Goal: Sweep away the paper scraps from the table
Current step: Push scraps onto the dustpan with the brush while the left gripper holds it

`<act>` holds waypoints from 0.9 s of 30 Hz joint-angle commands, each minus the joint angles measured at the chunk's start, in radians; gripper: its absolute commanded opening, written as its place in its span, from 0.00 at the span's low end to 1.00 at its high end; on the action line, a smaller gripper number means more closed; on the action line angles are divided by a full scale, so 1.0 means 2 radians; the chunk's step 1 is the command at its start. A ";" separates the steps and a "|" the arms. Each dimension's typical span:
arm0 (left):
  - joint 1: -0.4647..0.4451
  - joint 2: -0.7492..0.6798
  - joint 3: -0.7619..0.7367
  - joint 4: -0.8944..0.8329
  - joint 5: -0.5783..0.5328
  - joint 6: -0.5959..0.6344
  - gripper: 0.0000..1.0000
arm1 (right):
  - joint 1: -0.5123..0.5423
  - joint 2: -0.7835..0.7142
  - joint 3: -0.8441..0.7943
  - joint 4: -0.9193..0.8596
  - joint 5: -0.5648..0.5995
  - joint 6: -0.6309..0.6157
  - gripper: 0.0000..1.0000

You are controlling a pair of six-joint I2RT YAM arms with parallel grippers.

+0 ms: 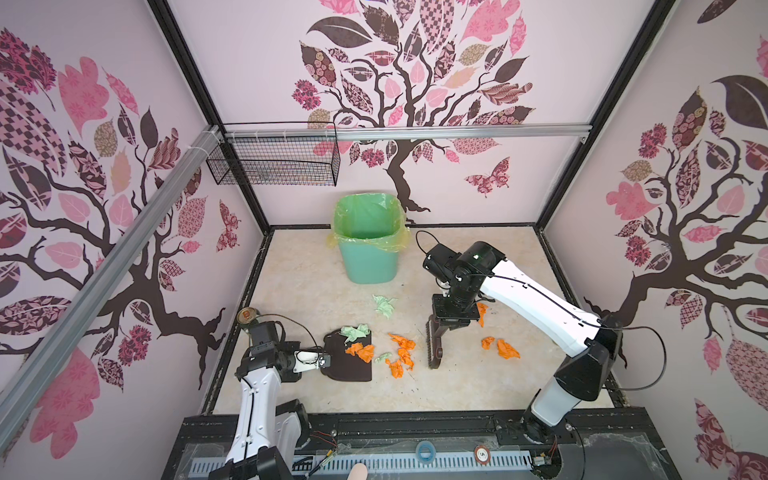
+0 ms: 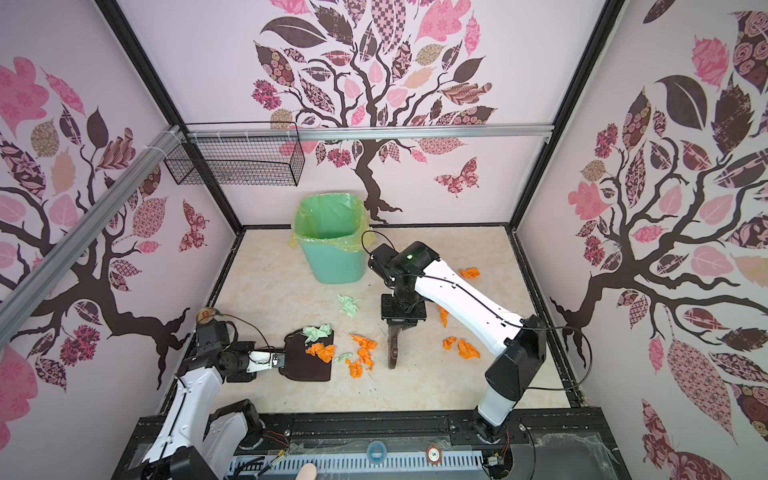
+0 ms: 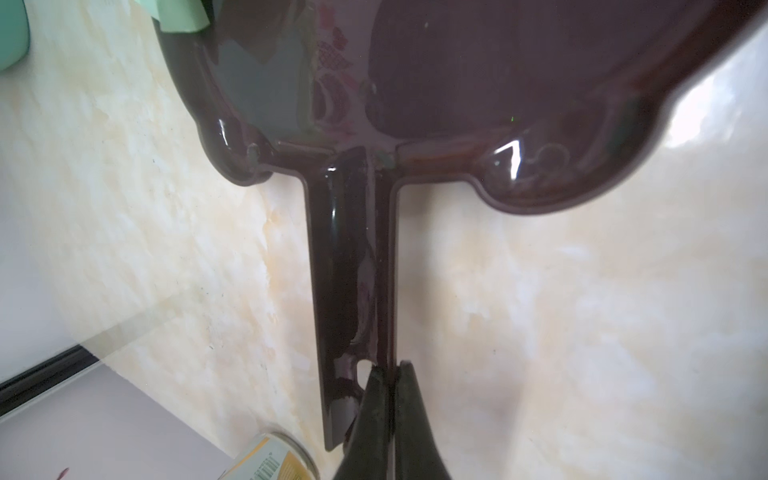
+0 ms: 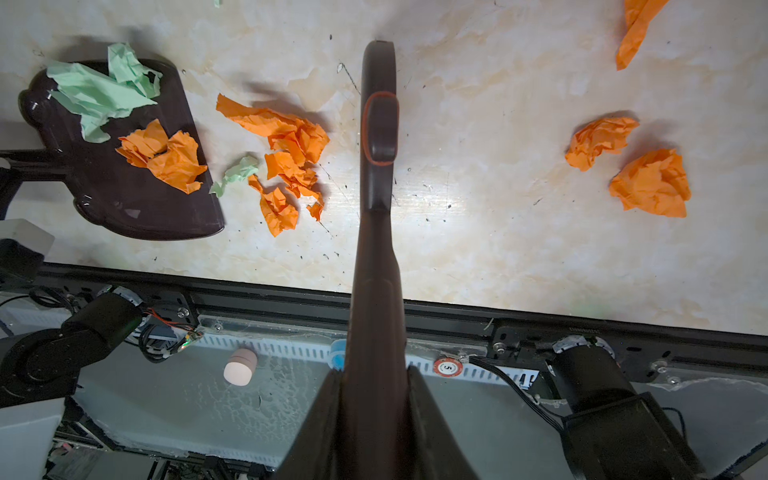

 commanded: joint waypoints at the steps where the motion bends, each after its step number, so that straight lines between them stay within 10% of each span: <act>1: 0.002 -0.011 -0.010 0.007 0.003 0.022 0.00 | 0.017 0.020 0.030 -0.003 0.008 0.024 0.00; 27: -0.042 -0.038 -0.035 0.011 0.000 -0.002 0.00 | 0.106 0.127 0.138 0.055 -0.035 0.070 0.00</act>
